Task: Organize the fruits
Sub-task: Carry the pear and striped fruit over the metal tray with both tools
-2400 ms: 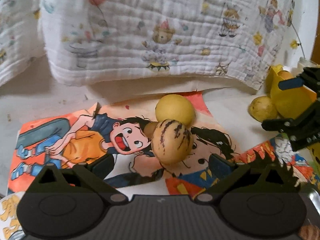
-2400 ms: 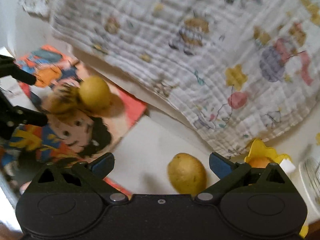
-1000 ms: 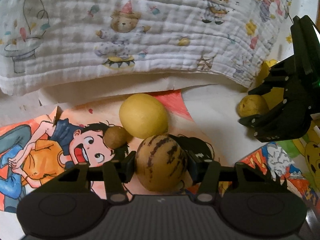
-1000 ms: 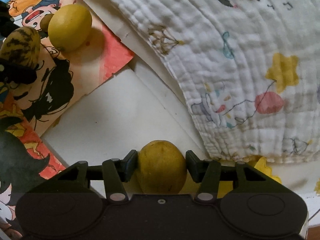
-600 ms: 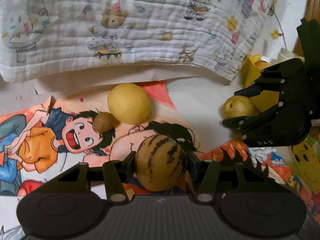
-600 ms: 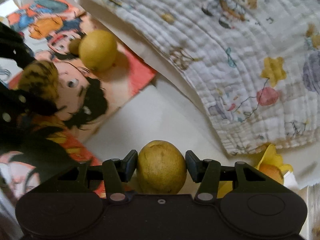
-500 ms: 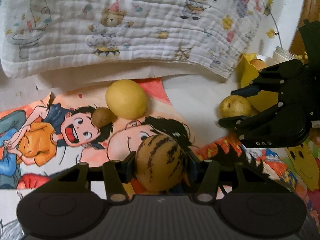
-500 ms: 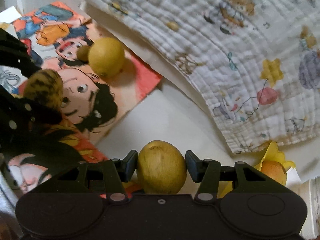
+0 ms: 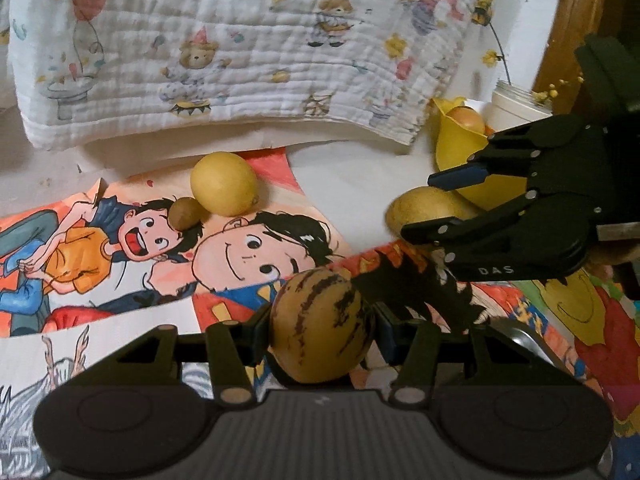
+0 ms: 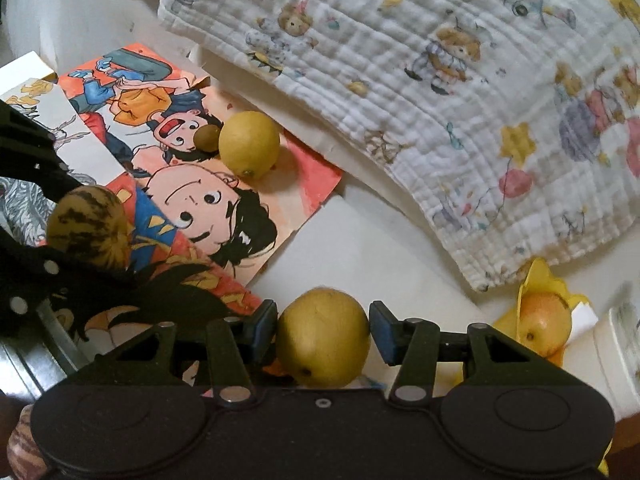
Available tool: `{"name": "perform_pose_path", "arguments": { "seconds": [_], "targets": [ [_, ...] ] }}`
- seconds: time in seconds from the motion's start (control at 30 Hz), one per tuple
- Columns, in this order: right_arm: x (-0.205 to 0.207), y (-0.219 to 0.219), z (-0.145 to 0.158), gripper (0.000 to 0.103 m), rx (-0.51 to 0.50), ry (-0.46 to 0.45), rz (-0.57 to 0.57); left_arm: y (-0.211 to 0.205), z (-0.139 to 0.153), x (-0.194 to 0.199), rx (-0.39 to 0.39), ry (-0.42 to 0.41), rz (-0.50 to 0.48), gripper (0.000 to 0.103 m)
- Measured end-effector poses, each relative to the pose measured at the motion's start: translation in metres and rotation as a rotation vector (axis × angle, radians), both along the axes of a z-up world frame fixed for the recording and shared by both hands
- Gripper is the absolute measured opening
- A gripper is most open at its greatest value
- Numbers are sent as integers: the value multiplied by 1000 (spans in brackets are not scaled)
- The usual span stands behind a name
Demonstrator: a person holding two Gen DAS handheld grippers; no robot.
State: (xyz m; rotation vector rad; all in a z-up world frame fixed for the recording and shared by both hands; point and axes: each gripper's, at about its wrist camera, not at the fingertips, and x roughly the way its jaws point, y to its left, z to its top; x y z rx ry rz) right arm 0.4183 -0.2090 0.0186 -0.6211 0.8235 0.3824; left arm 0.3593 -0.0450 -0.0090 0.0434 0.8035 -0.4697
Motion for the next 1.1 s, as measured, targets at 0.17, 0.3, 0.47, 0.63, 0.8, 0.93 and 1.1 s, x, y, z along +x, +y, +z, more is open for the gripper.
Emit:
{"name": "perform_pose_path", "arguments": {
  "seconds": [0.17, 0.3, 0.47, 0.63, 0.8, 0.93, 1.1],
  "targets": [
    [-8, -11, -10, 52, 39, -8, -23, -2, 0, -8, 11, 0, -9, 56],
    [-9, -21, -8, 52, 93, 8, -54, -7, -1, -9, 15, 3, -14, 56],
    [-8, -25, -9, 53, 122, 14, -69, -10, -2, -8, 7, 5, -10, 57],
    [-6, -22, -15, 55, 90, 6, -77, -10, -4, -9, 12, 5, -7, 57],
    [-9, -21, -17, 54, 81, -23, -75, -8, -6, -10, 12, 13, 2, 56],
    [-18, -19, -18, 53, 67, -51, -73, -6, -4, -13, 13, 12, 8, 56],
    [-34, -24, -12, 53, 89, -69, -82, -5, 1, -20, 7, 2, 4, 56]
  ]
}}
